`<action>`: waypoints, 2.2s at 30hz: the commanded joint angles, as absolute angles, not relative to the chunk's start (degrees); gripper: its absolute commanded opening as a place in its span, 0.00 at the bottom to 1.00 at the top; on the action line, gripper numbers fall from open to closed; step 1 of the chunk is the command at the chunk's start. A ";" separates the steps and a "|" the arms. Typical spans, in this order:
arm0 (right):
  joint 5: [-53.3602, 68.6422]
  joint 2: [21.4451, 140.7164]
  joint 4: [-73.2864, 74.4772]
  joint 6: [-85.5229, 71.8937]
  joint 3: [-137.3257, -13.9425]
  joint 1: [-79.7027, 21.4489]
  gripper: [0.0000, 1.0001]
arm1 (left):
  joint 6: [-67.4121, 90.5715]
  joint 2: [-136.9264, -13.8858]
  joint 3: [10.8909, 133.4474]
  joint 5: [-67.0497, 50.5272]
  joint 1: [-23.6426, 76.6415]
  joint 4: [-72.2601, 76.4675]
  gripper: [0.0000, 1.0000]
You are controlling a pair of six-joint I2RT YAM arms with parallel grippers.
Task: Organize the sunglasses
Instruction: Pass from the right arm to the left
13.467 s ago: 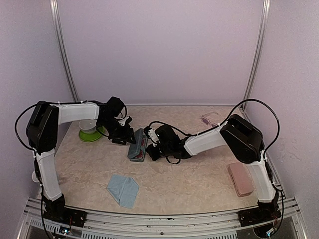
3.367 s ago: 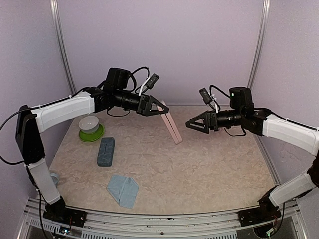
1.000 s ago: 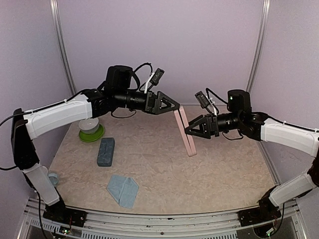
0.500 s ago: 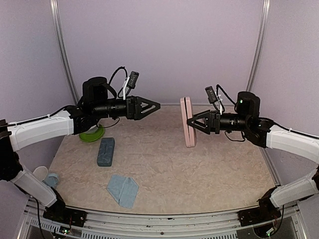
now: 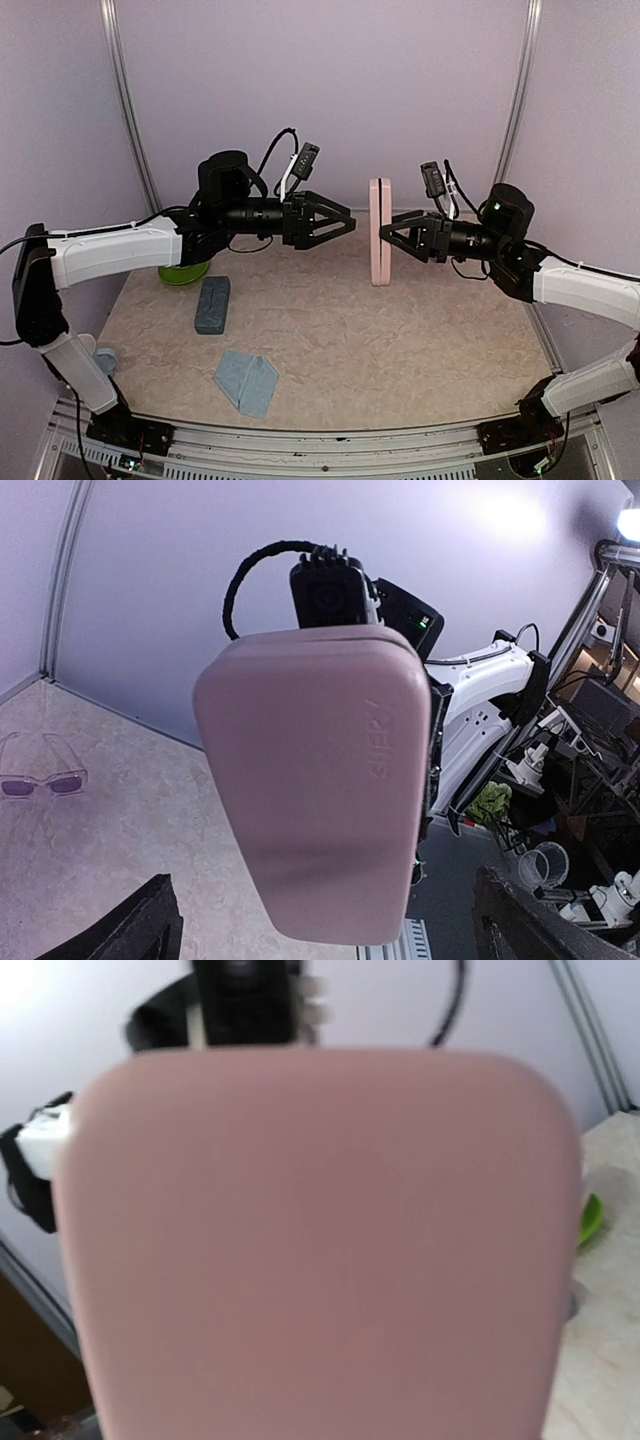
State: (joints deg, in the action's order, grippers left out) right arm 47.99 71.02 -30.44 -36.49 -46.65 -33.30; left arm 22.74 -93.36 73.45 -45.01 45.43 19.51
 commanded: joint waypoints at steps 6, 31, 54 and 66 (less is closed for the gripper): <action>50.82 71.46 -34.81 -37.62 -48.28 -34.53 0.56 | 23.99 -96.86 78.69 -46.14 47.49 22.76 0.99; 53.27 74.01 -33.32 -36.81 -50.58 -35.16 0.54 | 25.74 -98.22 78.40 -42.23 49.57 23.39 0.89; 50.42 71.98 -20.76 -30.19 -52.22 -35.22 0.94 | 24.87 -96.60 77.05 -41.40 49.39 19.64 0.57; 43.29 71.46 -10.72 -21.92 -52.54 -35.20 0.92 | 26.07 -95.83 77.35 -43.04 49.31 19.90 0.55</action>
State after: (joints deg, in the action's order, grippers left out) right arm 47.11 72.20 -15.90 -25.82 -51.77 -34.76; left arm 25.71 -97.80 77.08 -41.45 48.95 17.52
